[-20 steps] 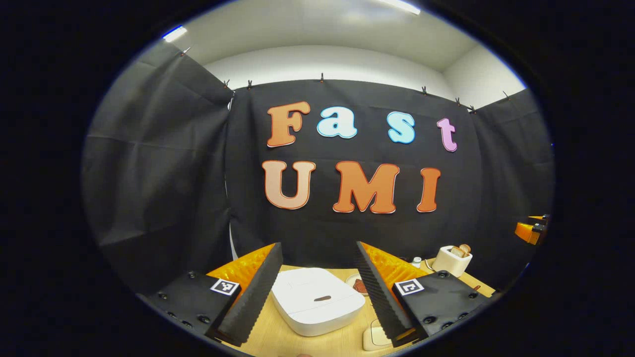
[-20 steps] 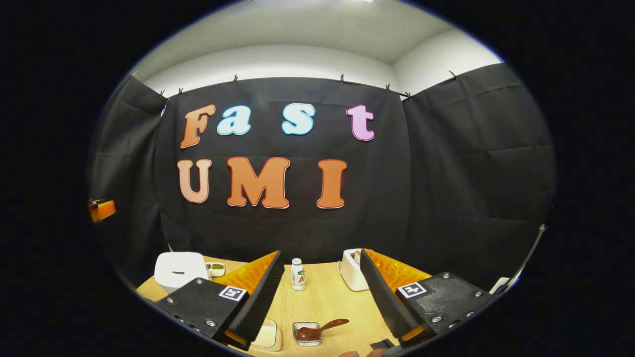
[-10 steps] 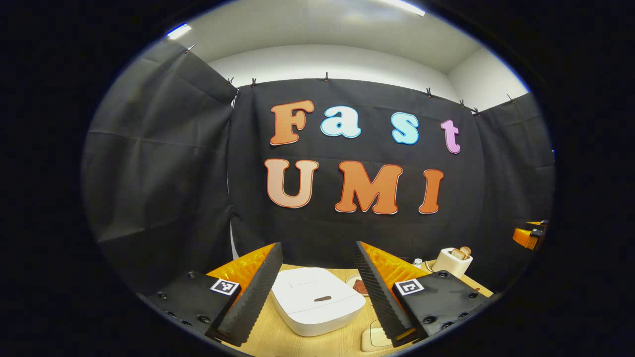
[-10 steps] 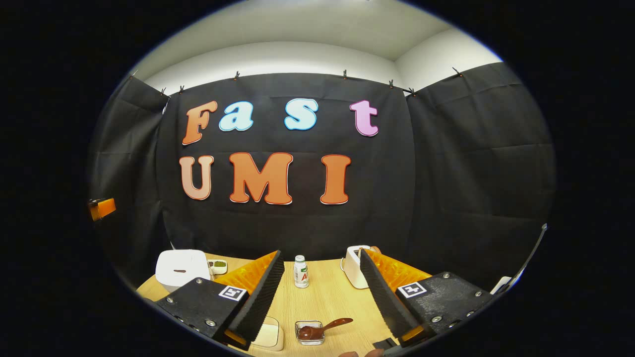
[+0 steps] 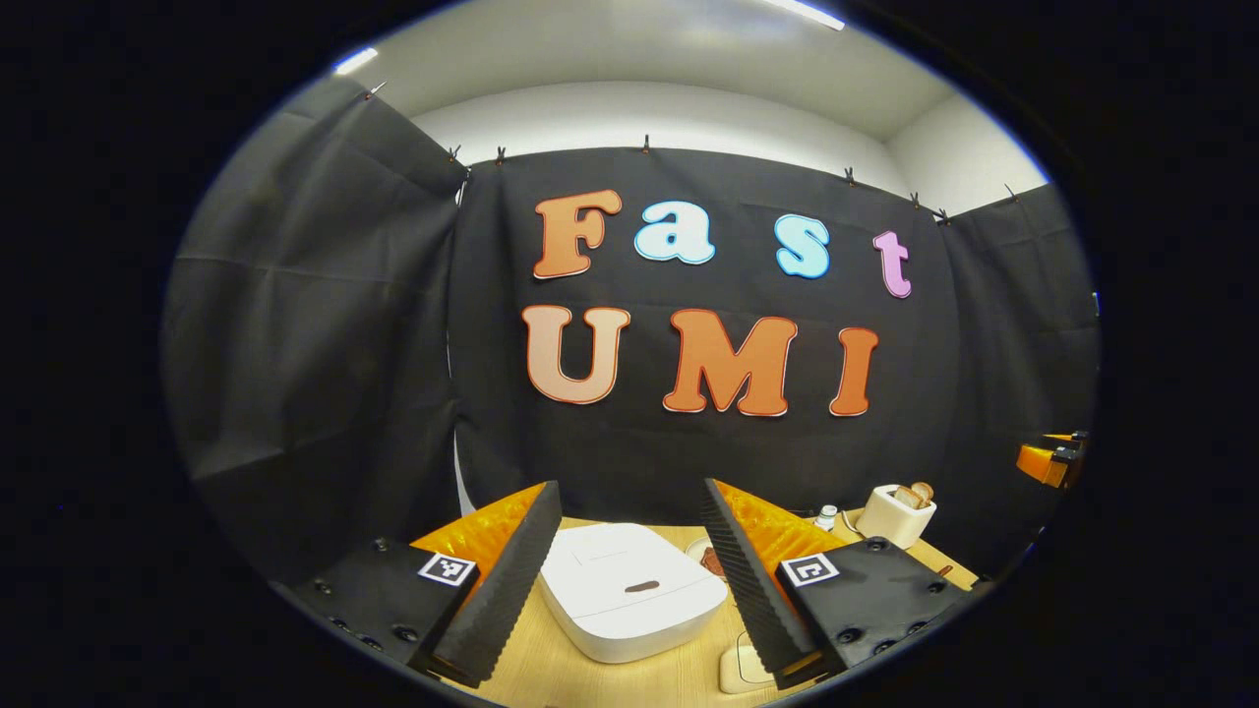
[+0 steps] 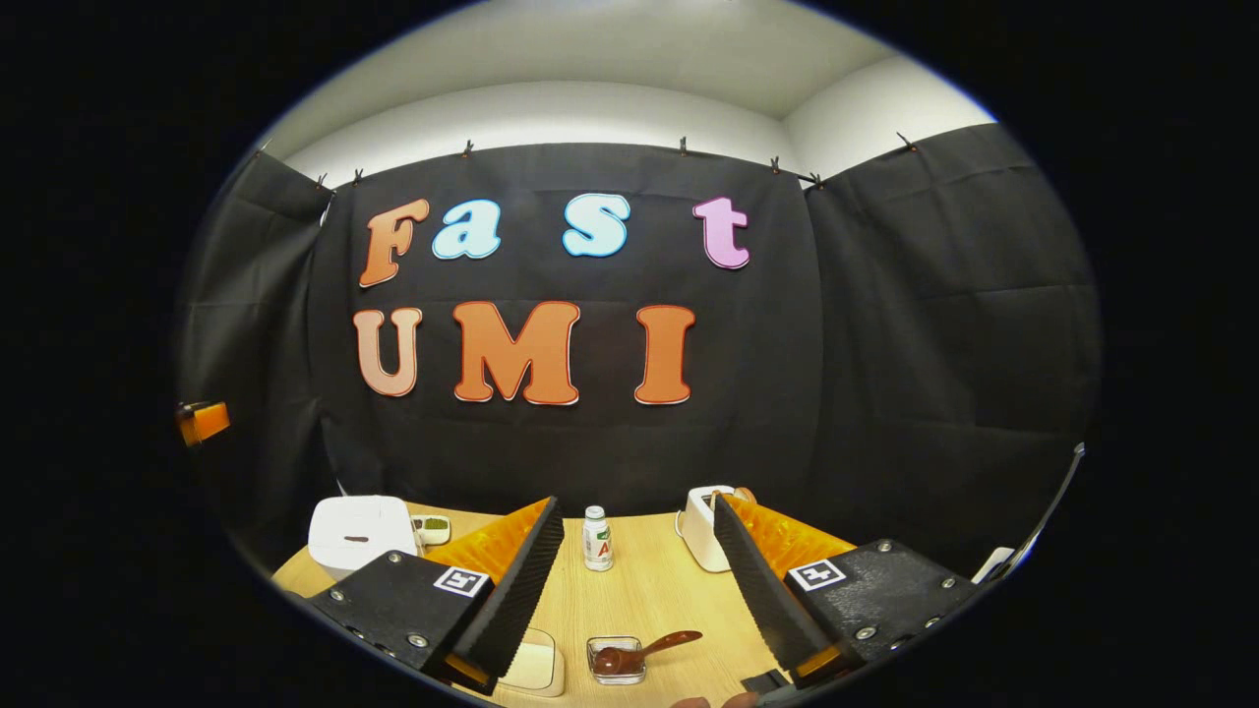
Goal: Close the left gripper, press the button to open the rice cooker; take a wooden spoon from the chopstick holder with the right hand, scoop a spoonful of rice and pour it into the rice cooker, then put the wooden spoon back into the chopstick holder.
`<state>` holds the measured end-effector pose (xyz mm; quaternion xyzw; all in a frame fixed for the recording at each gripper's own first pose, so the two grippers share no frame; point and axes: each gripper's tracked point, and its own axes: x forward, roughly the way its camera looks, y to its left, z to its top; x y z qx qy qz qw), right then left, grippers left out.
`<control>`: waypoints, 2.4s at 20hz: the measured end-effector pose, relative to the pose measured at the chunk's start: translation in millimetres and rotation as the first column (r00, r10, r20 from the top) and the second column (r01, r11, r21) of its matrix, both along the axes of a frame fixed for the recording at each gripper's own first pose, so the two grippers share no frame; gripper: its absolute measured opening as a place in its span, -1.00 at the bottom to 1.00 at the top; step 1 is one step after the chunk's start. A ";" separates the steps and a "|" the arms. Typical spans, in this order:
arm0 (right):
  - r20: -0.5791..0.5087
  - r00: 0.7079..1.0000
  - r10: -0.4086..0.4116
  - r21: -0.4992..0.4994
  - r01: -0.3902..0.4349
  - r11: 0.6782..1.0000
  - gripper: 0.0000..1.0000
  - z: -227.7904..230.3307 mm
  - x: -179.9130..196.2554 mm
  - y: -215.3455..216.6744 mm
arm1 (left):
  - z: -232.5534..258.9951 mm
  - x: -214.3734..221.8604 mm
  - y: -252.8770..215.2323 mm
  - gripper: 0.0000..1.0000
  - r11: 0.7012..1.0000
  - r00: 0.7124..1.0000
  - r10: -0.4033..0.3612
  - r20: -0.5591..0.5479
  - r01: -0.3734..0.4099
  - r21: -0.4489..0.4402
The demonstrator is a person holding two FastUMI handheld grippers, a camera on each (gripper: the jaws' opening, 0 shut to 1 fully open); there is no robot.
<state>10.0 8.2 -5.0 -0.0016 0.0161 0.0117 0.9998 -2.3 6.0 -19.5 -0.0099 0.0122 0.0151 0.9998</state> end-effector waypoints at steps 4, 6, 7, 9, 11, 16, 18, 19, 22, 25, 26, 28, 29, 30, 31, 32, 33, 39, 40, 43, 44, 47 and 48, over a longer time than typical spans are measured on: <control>0.002 1.000 0.005 -0.002 -0.005 1.000 0.90 1.2 -1.2 3.0 | -6.5 -4.3 1.2 0.15 1.000 1.000 0.003 -0.010 -0.003 0.000; -0.002 1.000 0.012 -0.003 -0.012 1.000 0.90 -0.5 -1.6 5.8 | -11.2 -2.0 0.1 0.15 1.000 0.999 -0.014 -0.029 0.014 -0.013; -0.006 1.000 0.019 -0.003 -0.020 1.000 0.90 -1.4 -2.6 8.5 | -12.7 0.7 3.4 0.15 1.000 0.999 -0.006 -0.035 0.006 -0.006; -0.012 1.000 0.024 -0.011 -0.025 1.000 0.90 -3.6 -1.7 11.4 | -15.7 2.9 11.3 -0.47 1.000 0.999 0.031 -0.040 -0.031 0.001; -0.012 1.000 0.025 -0.021 -0.025 0.999 0.91 -4.0 -2.0 13.7 | -25.2 2.4 3.7 -0.79 1.000 0.998 -0.001 -0.059 0.000 -0.019; -0.015 0.999 0.030 -0.019 -0.030 0.999 0.90 -3.8 -1.5 16.7 | -50.9 11.3 -17.4 -0.90 0.995 0.988 -0.094 -0.124 0.089 -0.044; -0.016 1.000 0.026 -0.019 -0.026 0.999 0.91 -4.3 -1.0 15.7 | -63.4 23.6 -21.5 -0.90 0.992 0.983 -0.122 -0.139 0.120 -0.022; -0.019 1.000 0.024 -0.019 -0.024 1.000 0.91 -5.4 0.0 15.3 | -66.4 30.6 -23.1 -0.87 0.991 0.981 -0.132 -0.143 0.133 -0.005; -0.033 0.999 0.033 -0.026 -0.033 0.999 0.90 -8.6 -0.2 17.0 | -91.4 58.4 -28.2 -0.90 0.986 0.967 -0.165 -0.195 0.166 -0.015; -0.045 0.999 0.020 -0.056 -0.022 0.998 0.91 -12.2 2.1 10.5 | -118.8 91.6 -33.7 -0.90 0.978 0.945 -0.210 -0.252 0.200 -0.065; -0.048 0.999 0.015 -0.061 -0.018 0.998 0.91 -12.6 2.9 8.3 | -129.8 102.3 -33.9 -0.90 0.976 0.937 -0.217 -0.275 0.203 -0.079; -0.055 0.998 0.006 -0.060 -0.010 0.998 0.91 -14.7 4.3 3.5 | -146.3 122.2 -30.5 -0.90 0.975 0.925 -0.221 -0.308 0.206 -0.079; -0.060 0.998 0.001 -0.058 -0.004 0.998 1.00 -15.5 5.7 1.7 | -154.6 129.5 -30.6 -0.90 0.975 0.918 -0.224 -0.327 0.211 -0.077; -0.067 0.998 -0.004 -0.056 0.001 0.998 0.90 -17.5 6.6 -0.2 | -165.5 135.0 -31.4 -0.90 0.973 0.909 -0.229 -0.349 0.217 -0.075; -0.074 0.997 -0.011 -0.055 0.007 0.998 0.90 -19.5 7.1 -2.8 | -176.2 140.8 -32.8 -0.89 0.972 0.897 -0.234 -0.375 0.219 -0.081; -0.081 0.997 -0.016 -0.055 0.012 0.998 0.90 -21.6 8.4 -5.7 | -186.8 146.9 -33.5 -0.90 0.972 0.887 -0.234 -0.397 0.222 -0.077; -0.084 0.996 -0.022 -0.054 0.017 0.998 0.90 -22.3 9.4 -8.1 | -196.3 151.8 -31.8 -0.89 0.973 0.879 -0.228 -0.418 0.221 -0.066; -0.096 0.994 -0.054 -0.075 0.047 0.996 0.90 -27.5 12.5 -12.9 | -244.3 166.7 -34.8 -0.90 0.970 0.823 -0.239 -0.516 0.222 -0.094; -0.095 0.994 -0.051 -0.080 0.043 0.996 0.90 -27.8 13.1 -12.7 | -252.6 167.2 -33.0 -0.90 0.970 0.813 -0.239 -0.531 0.220 -0.100; -0.096 0.994 -0.056 -0.100 0.046 0.994 0.91 -29.3 15.6 -13.5 | -268.8 168.3 -27.4 -0.89 0.973 0.791 -0.229 -0.568 0.206 -0.107; -0.098 0.994 -0.054 -0.098 0.045 0.994 0.90 -29.5 15.9 -12.7 | -272.1 167.6 -26.6 -0.90 0.973 0.788 -0.227 -0.573 0.200 -0.111; -0.109 0.993 -0.050 -0.087 0.041 0.995 0.90 -33.0 17.5 -12.2 | -276.2 167.8 -25.1 -0.90 0.972 0.783 -0.234 -0.577 0.198 -0.125; -0.114 0.992 -0.049 -0.084 0.039 0.996 0.90 -34.8 17.0 -11.2 | -280.8 168.3 -25.7 -0.89 0.971 0.775 -0.239 -0.585 0.193 -0.141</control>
